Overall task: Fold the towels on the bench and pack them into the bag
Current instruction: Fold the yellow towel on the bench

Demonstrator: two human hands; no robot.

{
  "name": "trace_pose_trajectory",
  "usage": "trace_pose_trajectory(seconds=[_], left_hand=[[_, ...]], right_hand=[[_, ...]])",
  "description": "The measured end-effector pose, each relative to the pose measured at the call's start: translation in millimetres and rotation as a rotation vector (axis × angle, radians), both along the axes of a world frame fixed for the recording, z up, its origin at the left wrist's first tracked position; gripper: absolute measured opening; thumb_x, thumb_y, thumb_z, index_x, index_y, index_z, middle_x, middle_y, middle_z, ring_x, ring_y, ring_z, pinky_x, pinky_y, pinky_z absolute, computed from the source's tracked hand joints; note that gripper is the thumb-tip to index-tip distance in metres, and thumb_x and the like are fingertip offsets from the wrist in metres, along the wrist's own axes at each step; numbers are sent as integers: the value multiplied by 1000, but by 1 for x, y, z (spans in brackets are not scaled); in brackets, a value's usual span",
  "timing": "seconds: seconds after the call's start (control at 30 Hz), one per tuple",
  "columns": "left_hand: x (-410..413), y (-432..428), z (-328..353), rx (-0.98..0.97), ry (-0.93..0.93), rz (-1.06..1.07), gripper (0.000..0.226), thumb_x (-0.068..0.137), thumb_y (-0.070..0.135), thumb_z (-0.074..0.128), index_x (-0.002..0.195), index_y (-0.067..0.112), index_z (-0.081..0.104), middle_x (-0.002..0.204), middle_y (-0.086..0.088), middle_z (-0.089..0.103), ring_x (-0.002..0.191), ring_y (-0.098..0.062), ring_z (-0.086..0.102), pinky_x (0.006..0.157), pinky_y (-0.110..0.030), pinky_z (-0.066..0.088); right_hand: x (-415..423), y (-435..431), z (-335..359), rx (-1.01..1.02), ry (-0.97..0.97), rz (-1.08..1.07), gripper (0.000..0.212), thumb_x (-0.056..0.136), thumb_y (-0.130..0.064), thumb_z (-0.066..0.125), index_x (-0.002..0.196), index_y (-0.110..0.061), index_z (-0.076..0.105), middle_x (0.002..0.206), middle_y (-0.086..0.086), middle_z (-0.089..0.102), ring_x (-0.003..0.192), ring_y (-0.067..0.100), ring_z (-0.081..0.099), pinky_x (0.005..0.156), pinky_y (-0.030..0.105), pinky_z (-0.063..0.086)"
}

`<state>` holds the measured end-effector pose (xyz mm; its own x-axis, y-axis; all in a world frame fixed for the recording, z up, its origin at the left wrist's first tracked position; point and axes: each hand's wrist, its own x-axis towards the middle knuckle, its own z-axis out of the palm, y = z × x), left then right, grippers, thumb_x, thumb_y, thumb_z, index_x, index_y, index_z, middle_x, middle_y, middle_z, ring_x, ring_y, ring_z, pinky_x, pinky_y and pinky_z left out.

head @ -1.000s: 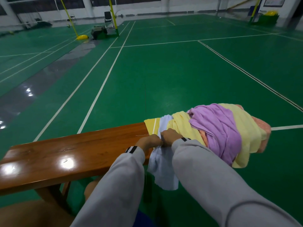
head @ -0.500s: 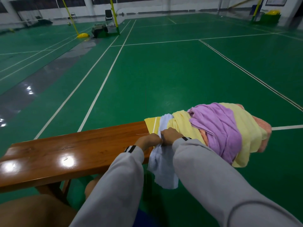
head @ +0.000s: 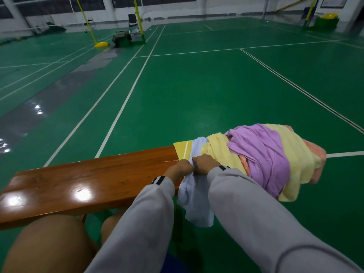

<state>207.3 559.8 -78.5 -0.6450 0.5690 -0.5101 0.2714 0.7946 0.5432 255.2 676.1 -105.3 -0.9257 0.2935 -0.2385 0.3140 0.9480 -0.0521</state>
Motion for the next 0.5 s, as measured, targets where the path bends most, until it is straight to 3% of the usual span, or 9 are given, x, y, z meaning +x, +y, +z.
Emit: trace_pose_trajectory(seconds=[0.1,0.2,0.37,0.43,0.5], left_hand=[[-1,8,1,27,0,80,41,103,24,50,133,-3,56,134,-20,60,121,-36,60,90,-37,54],[-6,19,-2,63,-55,222,44,101,24,56,136,-2,52,133,-21,61,115,-36,63,76,-34,52],[-20,31,-19,244,-142,426,63,100,47,58,142,1,49,140,-19,57,120,-39,59,96,-45,54],[-31,36,-26,264,-96,408,61,98,53,57,133,3,59,134,-17,63,115,-36,62,97,-43,54],[-39,39,-27,258,-136,407,61,91,53,70,128,5,61,127,-12,65,112,-34,63,93,-40,55]], right_hand=[[0,6,3,-58,33,-44,33,99,-34,55,127,-19,63,121,9,68,109,28,64,96,39,51],[4,24,10,-184,98,-154,26,95,-27,56,116,-18,70,115,8,70,103,28,65,88,36,52],[7,42,10,-272,285,-319,25,93,-18,52,105,-12,73,105,10,72,92,29,66,83,41,57],[4,43,8,-253,300,-341,25,95,-24,49,102,-15,71,102,8,71,87,27,65,80,41,57],[-1,42,9,-266,304,-355,25,94,-27,50,100,-16,72,99,7,71,87,27,65,79,40,57]])
